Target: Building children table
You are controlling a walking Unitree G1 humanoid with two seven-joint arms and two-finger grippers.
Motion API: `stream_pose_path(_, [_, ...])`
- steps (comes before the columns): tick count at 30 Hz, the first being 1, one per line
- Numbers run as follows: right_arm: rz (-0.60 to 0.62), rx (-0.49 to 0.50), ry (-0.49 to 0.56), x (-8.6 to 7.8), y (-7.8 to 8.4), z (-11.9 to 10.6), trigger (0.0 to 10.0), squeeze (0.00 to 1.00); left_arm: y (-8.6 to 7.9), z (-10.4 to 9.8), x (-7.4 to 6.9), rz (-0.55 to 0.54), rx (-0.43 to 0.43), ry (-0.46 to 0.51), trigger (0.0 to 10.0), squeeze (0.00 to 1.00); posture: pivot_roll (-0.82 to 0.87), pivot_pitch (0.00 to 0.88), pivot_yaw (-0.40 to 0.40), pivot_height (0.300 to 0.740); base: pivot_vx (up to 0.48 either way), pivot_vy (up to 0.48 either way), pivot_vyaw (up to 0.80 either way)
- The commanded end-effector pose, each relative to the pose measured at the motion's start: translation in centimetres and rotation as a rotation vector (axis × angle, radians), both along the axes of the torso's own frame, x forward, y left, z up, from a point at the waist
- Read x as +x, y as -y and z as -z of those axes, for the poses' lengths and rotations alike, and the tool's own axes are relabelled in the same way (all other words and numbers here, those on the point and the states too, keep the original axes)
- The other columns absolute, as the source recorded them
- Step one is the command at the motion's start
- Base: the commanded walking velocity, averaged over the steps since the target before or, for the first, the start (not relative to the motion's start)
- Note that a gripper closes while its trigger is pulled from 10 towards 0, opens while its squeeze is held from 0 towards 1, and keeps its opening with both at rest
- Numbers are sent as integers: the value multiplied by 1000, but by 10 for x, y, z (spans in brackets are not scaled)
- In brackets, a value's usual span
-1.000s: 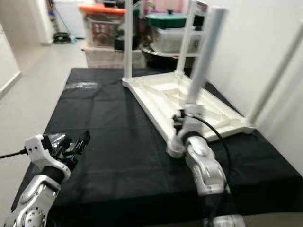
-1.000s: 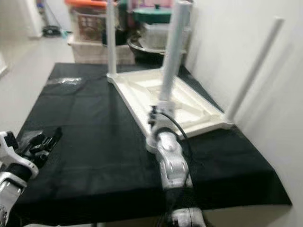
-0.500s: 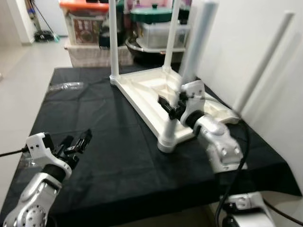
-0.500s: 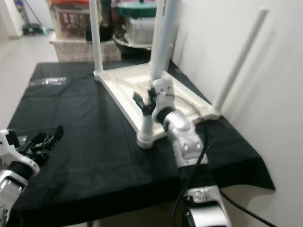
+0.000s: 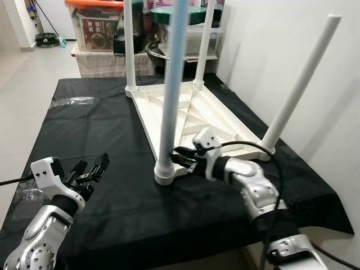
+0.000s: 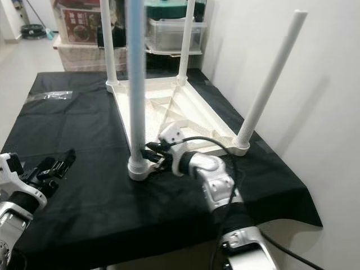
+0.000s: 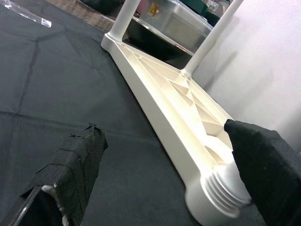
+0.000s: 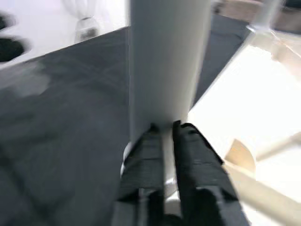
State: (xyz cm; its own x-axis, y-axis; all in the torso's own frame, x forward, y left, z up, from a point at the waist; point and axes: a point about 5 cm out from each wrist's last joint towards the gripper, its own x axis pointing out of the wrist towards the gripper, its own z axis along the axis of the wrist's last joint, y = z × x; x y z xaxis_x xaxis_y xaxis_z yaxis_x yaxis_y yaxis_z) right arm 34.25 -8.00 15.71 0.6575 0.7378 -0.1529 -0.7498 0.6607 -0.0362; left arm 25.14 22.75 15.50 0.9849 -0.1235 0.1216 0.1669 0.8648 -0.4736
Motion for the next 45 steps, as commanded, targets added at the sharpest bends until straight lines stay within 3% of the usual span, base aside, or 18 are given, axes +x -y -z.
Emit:
stream_pose_path(1, [50,-13,-48,-2,-5,9,5373,0,-1,0,0,3,9,-7,10000,0,19,0,-83,740,0,0,0])
stream_pose_path(2, [40,-31,-55,-5,-6,13,5373,0,-1,0,1,5,10,-8,10000,0,19,0,-83,740,0,0,0])
stream_pose_path(3, [34,-43,-74,-6,-4,17,10000,0,0,0,1,8,11,-8,10000,0,17,0,-81,740,0,0,0])
stream_pose_path(6, [44,-42,-86,-6,1,19,10000,0,0,0,2,11,12,-9,10000,0,12,0,-79,740,0,0,0])
stream_pose_path(7, [58,-31,-90,-5,9,19,10000,212,1,1,3,13,12,-9,10000,0,6,0,-78,740,0,0,0])
stream_pose_path(10, [58,-31,-90,-5,9,19,10000,212,1,1,3,13,12,-9,10000,0,6,0,-78,740,0,0,0])
stream_pose_path(11, [60,-10,-83,-2,20,16,10000,1000,2,1,3,16,12,-9,10000,0,3,0,-78,740,0,0,0])
stream_pose_path(16, [70,25,-39,4,33,0,10000,1000,4,2,4,20,8,-7,10000,0,4,0,-82,740,0,0,0])
stream_pose_path(22, [55,48,-2,12,35,-17,10000,1000,1,2,2,13,6,-7,10000,0,17,0,-90,740,0,0,0])
stream_pose_path(28, [-8,123,22,15,12,-25,10000,1000,-1,0,1,11,7,-3,10000,0,29,0,-91,740,0,0,0])
stream_pose_path(41, [9,165,46,34,-22,-37,10000,1000,-1,0,-3,3,9,-2,10000,0,61,0,-110,740,0,0,0])
stream_pose_path(42, [38,160,53,37,-28,-39,10000,757,-1,0,-3,2,8,-2,10000,0,62,0,-111,740,0,0,0])
stream_pose_path(43, [38,160,53,37,-28,-39,10000,757,-1,0,-3,2,8,-2,10000,0,62,0,-111,740,0,0,0])
stream_pose_path(44, [60,151,60,40,-34,-40,10000,0,-1,0,-3,1,8,-2,10000,0,66,0,-112,740,0,0,0])
stream_pose_path(45, [93,157,66,41,-41,-41,10000,0,0,0,-3,-1,8,-1,10000,0,72,0,-116,740,0,0,0])
